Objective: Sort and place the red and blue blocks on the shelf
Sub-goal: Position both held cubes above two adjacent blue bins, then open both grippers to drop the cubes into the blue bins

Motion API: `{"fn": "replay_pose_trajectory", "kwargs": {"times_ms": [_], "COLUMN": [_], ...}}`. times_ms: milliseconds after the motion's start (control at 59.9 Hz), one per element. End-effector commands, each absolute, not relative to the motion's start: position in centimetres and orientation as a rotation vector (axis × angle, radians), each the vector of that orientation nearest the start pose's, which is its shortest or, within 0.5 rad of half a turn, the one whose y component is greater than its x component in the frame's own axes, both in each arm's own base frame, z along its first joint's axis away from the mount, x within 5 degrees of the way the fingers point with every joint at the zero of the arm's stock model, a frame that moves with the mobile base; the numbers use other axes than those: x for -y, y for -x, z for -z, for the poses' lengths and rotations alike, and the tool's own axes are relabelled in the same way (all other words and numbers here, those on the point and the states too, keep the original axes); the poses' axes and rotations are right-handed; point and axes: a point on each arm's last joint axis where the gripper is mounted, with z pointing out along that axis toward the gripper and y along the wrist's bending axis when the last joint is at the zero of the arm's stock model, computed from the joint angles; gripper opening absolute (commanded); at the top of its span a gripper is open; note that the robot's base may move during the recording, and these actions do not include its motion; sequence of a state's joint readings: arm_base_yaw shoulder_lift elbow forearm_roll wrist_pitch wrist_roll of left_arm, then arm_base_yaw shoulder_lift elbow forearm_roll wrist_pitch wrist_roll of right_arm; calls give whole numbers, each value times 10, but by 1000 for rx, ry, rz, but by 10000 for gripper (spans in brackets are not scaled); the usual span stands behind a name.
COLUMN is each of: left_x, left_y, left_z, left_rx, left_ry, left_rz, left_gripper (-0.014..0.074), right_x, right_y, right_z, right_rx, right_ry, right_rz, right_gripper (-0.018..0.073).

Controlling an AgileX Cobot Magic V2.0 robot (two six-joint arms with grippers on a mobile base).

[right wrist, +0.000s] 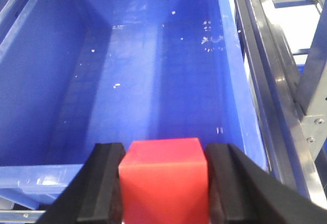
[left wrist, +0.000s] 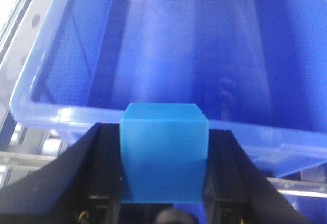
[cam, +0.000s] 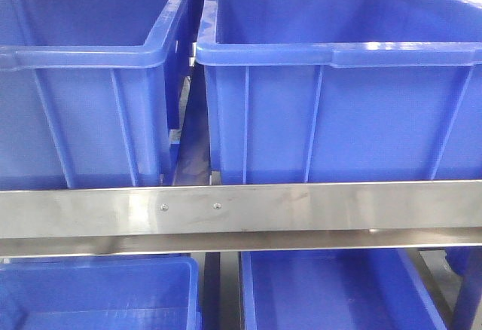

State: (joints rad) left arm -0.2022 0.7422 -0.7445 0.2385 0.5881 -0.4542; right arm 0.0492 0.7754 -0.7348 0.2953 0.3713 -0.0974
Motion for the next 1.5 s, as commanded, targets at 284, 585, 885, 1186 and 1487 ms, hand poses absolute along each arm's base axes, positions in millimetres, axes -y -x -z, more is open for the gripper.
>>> {"fn": "replay_pose_trajectory", "kwargs": {"times_ms": [284, 585, 885, 1186, 1487], "left_x": [28, 41, 53, 60, 59], "left_y": [-172, -226, -281, -310, -311], "left_z": [-371, -372, -365, -346, -342], "left_rx": [-1834, -1856, -1889, -1939, -1970], "left_ry": [80, 60, 47, 26, 27], "left_rz": [231, 242, 245, 228, 210], "left_gripper": [126, 126, 127, 225, 633], "right_x": [-25, -51, -70, -75, -73], "right_y": [-187, -246, -314, -341, -344], "right_z": [-367, -381, -376, -365, -370], "right_rx": [-1847, -1887, -1919, -1923, -1854], "right_ry": [-25, 48, 63, 66, 51], "right_rz": [-269, -321, -329, -309, -298], "right_gripper": [57, 57, 57, 389, 590]}}
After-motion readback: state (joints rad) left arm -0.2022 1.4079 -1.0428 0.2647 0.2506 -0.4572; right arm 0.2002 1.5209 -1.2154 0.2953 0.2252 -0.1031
